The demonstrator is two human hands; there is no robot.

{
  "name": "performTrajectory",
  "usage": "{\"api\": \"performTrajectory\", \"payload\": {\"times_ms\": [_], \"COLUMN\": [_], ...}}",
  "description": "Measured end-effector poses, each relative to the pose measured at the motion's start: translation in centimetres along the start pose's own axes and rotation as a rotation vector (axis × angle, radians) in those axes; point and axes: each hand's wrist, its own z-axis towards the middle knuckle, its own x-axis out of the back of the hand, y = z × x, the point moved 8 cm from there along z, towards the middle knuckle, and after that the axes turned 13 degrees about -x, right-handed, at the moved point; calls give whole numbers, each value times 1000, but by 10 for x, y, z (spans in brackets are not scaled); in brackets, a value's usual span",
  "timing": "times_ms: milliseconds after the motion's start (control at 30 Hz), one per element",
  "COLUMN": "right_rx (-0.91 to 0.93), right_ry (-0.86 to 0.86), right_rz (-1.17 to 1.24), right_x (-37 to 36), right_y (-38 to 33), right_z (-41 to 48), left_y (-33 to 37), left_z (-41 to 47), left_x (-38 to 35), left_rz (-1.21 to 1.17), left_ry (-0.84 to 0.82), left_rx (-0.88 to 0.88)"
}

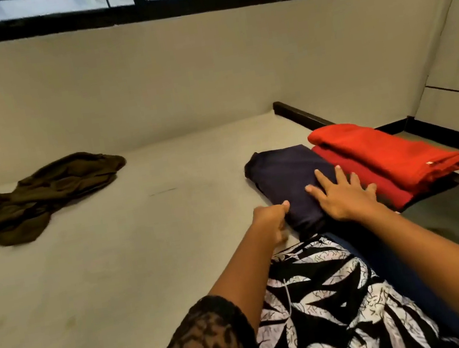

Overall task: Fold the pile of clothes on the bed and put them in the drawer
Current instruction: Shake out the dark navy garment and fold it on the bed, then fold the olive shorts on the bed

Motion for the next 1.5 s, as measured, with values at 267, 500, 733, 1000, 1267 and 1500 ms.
{"api": "performTrajectory", "payload": {"times_ms": [267,500,733,1000,1267,1500], "right_rx": [356,702,871,918,883,859], "right_ry": [37,107,109,153,33,-3], "right_rz": [69,7,-13,31,180,229], "right_x": [6,-8,-57,-119,-123,-49], "right_y": [-147,-326,-478,-584,-555,-462], "right_z": [-117,-190,-187,-132,-140,-212], "left_y": [58,97,126,104,123,172], "left_z": [-49,-53,5,113,69,-77], "left_x": [193,358,486,567,552,465], "left_rz": [521,847,1282,1269,934,892], "left_ry": [316,492,534,425,625,522], "left_rx": [-299,-337,-285,-115,-497,-654]}}
